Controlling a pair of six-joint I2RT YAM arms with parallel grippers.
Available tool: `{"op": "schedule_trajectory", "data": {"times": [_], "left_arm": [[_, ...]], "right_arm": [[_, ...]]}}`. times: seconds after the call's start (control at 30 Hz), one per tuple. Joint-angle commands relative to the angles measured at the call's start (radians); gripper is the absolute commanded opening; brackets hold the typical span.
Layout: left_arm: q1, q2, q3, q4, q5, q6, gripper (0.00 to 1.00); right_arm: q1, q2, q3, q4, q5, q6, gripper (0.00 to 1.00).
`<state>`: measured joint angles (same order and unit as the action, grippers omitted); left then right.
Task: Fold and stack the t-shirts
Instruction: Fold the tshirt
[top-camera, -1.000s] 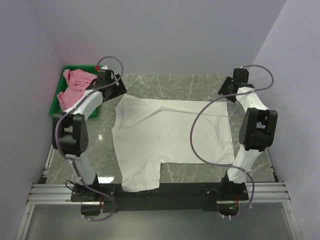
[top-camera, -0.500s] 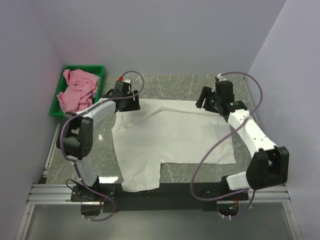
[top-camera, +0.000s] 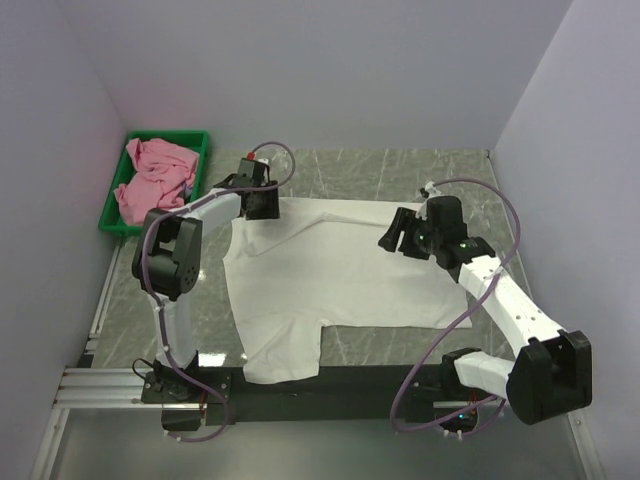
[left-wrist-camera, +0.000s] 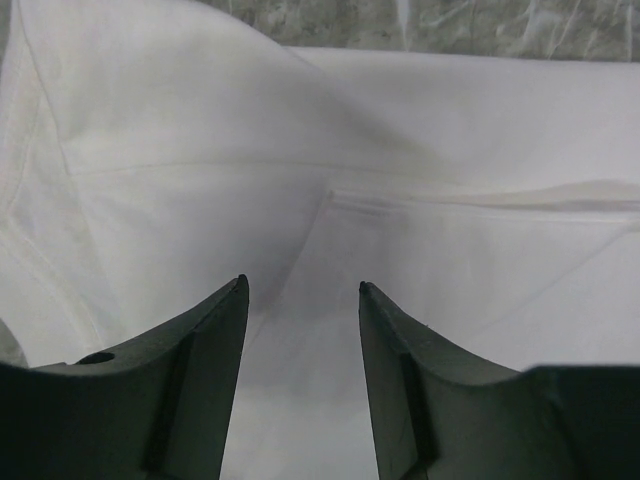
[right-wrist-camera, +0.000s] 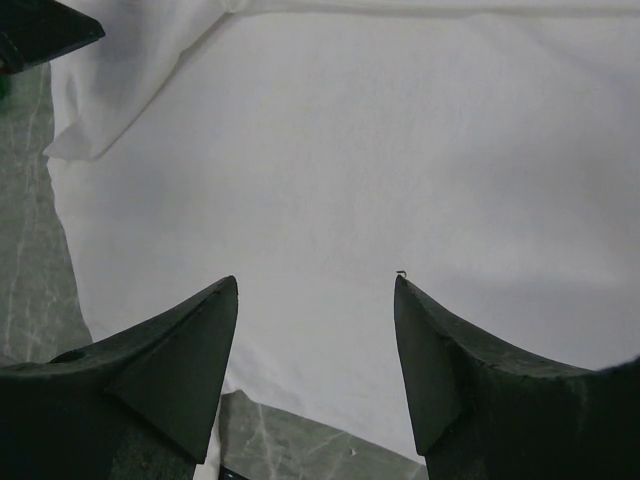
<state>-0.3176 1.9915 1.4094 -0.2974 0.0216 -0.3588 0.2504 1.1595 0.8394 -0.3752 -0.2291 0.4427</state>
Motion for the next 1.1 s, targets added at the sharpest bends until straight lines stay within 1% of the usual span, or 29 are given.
{"op": "schedule_trajectory", "data": {"times": [0.0, 0.07, 0.3, 0.37, 0.53, 0.67, 0.7, 0.77, 0.8, 0.83, 1.07], "left_arm": [[0.000, 0.030, 0.037, 0.000, -0.006, 0.023, 0.53], [0.000, 0.042, 0.040, -0.003, -0.008, 0.026, 0.51], [-0.008, 0.047, 0.031, -0.011, 0.001, 0.021, 0.34], [-0.011, 0.033, 0.017, -0.009, 0.001, 0.018, 0.31], [-0.023, 0.009, -0.004, -0.008, 0.000, 0.011, 0.30], [-0.034, 0.007, -0.010, -0.008, 0.000, 0.009, 0.27], [-0.035, 0.009, -0.010, -0.008, -0.002, 0.011, 0.21], [-0.038, 0.010, -0.009, -0.011, -0.012, 0.014, 0.13], [-0.040, 0.009, -0.007, -0.017, -0.017, 0.015, 0.05], [-0.040, 0.004, -0.006, -0.017, -0.017, 0.014, 0.02], [-0.064, -0.068, -0.020, -0.032, -0.017, 0.031, 0.01]], "right_arm": [[0.006, -0.050, -0.022, 0.056, -0.018, 0.005, 0.70], [0.007, -0.060, -0.031, 0.064, -0.021, 0.004, 0.70], [0.006, -0.069, -0.042, 0.067, -0.026, -0.002, 0.70], [0.007, -0.072, -0.042, 0.067, -0.021, -0.002, 0.70], [0.007, -0.061, -0.042, 0.067, -0.026, -0.002, 0.70], [0.007, -0.058, -0.057, 0.079, -0.042, 0.005, 0.70], [0.006, -0.055, -0.062, 0.082, -0.047, 0.008, 0.70], [0.007, -0.052, -0.063, 0.082, -0.053, 0.013, 0.70], [0.006, -0.055, -0.065, 0.082, -0.052, 0.010, 0.70], [0.007, -0.057, -0.068, 0.082, -0.049, 0.010, 0.70], [0.007, -0.064, -0.068, 0.076, -0.039, 0.007, 0.70]]}}
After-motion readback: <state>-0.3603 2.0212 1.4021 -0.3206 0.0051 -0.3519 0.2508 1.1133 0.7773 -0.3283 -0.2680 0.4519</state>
